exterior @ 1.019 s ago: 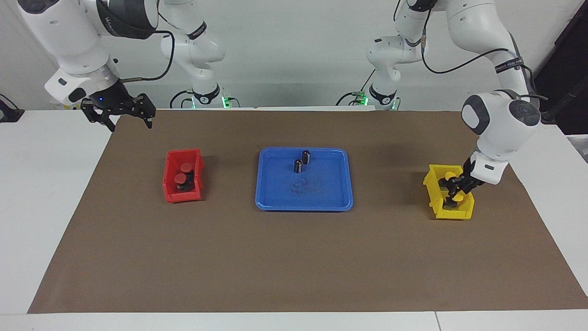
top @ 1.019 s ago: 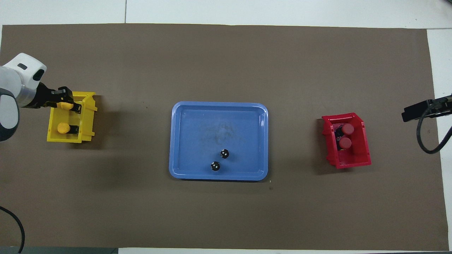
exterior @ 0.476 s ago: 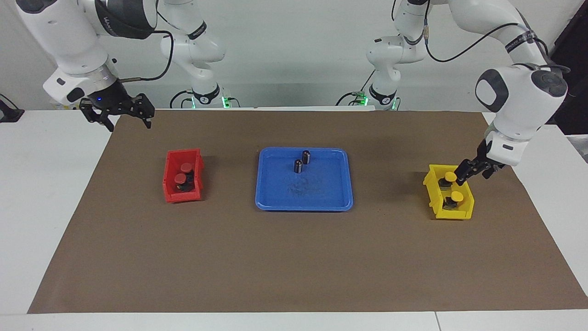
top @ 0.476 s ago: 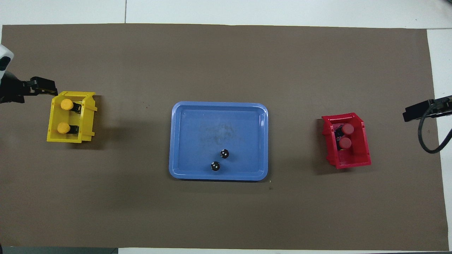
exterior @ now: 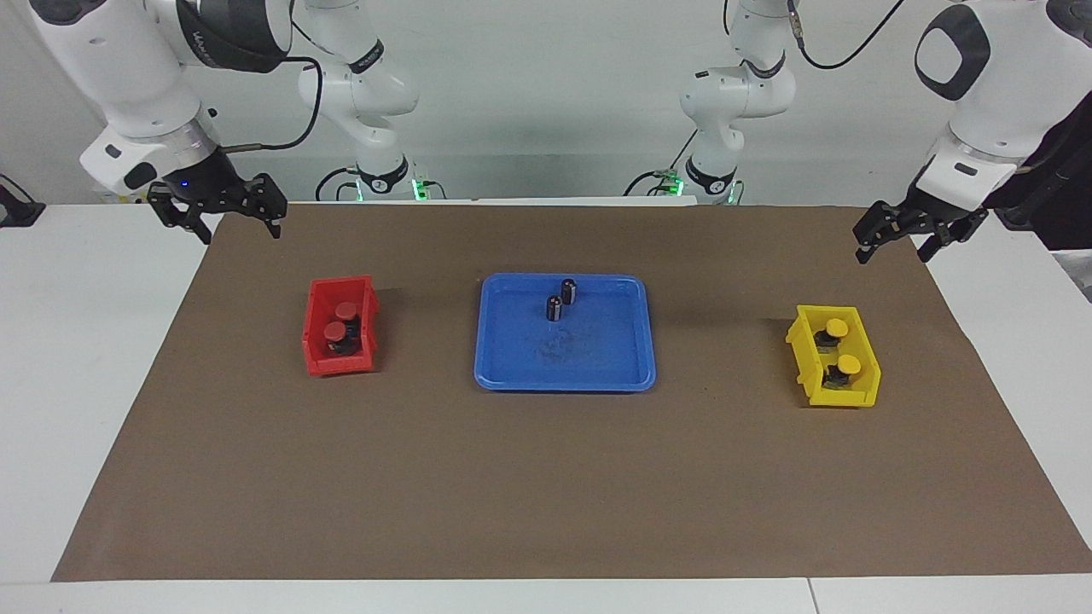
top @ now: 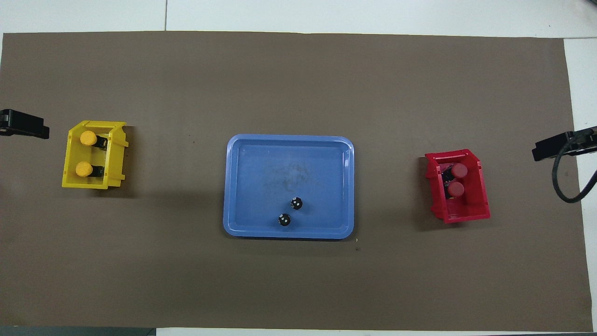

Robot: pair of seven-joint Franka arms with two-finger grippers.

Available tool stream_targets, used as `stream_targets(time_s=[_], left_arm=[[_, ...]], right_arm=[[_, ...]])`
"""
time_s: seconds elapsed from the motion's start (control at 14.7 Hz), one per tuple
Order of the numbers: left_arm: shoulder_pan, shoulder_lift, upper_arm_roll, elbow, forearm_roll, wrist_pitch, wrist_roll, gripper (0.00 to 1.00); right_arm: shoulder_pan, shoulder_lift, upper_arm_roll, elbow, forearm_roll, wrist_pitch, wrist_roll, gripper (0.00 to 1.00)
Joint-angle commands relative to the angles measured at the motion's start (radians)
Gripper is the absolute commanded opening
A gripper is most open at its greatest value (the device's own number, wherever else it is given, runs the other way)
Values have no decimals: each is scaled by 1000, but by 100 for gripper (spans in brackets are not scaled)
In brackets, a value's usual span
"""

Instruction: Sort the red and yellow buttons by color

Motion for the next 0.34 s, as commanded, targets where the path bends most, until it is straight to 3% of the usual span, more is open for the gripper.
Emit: stream_targets(time_s=[0.0,0.27], left_arm=[[-7,-30,2,7,-9,-57,22,100],[-7,-34,-16,16,-10,-89,23,100]], right_arm=[[-2,7,0,13,-11,-9,13,100],[1,7,2,13,-13,-6,13,100]])
